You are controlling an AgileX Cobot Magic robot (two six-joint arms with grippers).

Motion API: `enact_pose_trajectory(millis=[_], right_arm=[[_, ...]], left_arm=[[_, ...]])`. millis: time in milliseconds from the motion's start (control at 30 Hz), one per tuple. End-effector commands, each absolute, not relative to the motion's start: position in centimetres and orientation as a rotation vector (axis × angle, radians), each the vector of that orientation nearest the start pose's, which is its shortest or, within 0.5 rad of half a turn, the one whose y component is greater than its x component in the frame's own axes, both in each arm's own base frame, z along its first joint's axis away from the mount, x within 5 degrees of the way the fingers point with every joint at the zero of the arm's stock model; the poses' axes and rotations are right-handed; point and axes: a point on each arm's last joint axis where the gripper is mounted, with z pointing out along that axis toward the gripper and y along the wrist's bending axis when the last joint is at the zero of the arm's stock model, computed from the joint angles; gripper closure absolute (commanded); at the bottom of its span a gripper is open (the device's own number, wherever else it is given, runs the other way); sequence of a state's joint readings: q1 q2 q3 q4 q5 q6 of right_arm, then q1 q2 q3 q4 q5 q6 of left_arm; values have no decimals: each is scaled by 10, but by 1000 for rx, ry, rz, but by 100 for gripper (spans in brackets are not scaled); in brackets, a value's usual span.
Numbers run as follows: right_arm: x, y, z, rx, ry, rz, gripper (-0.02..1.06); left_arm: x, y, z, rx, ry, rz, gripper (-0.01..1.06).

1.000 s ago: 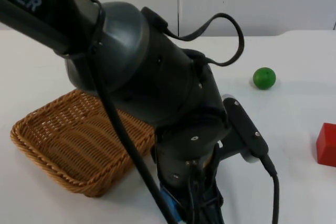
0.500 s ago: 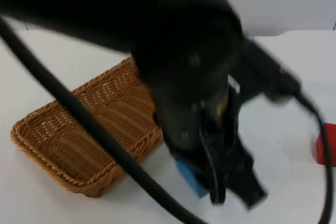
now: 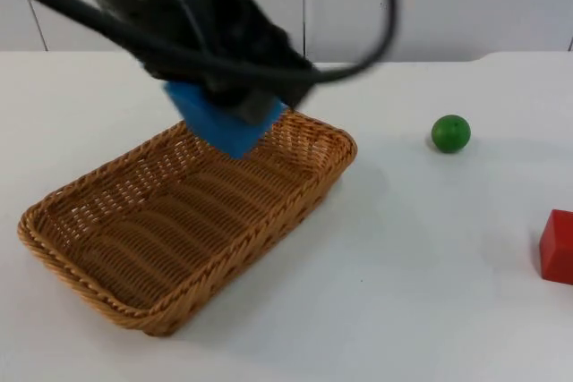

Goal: Place all geometric objects except the red cube into the basket.

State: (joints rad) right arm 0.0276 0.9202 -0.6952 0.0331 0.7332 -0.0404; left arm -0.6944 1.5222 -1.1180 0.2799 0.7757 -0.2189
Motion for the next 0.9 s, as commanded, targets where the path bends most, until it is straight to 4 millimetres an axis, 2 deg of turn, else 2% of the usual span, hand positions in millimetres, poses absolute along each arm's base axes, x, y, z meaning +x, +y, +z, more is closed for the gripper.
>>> enact_pose_trajectory(millis=[0,133,200,300,433,533,767,800,867], right_arm=[[171,6,291,-48,2426,38,-1],[171,6,291,-48,2426,38,-1],[171,6,291,-48,2426,38,-1],[171,6,291,-48,2425,38,-1],[171,6,291,-48,2425,38,-1],[171,6,291,-48,2425,38,-1],[171,6,291,-48,2425,38,-1],[171,6,291,-48,2425,38,-1],[171,6,291,-48,2425,38,-1]], left_arm=[[259,-175,274,754,2495,11,105],[286,-133,276,554,2525,20,105],[288,-129,276,539,2527,17,105],[299,-109,276,474,2524,-30,105],[304,-105,276,455,2500,-43,105],[309,-106,266,473,2523,-31,105],[329,-114,201,522,2704,-6,105],[329,-114,201,522,2704,-6,105],[332,-117,183,521,2750,-10,105]])
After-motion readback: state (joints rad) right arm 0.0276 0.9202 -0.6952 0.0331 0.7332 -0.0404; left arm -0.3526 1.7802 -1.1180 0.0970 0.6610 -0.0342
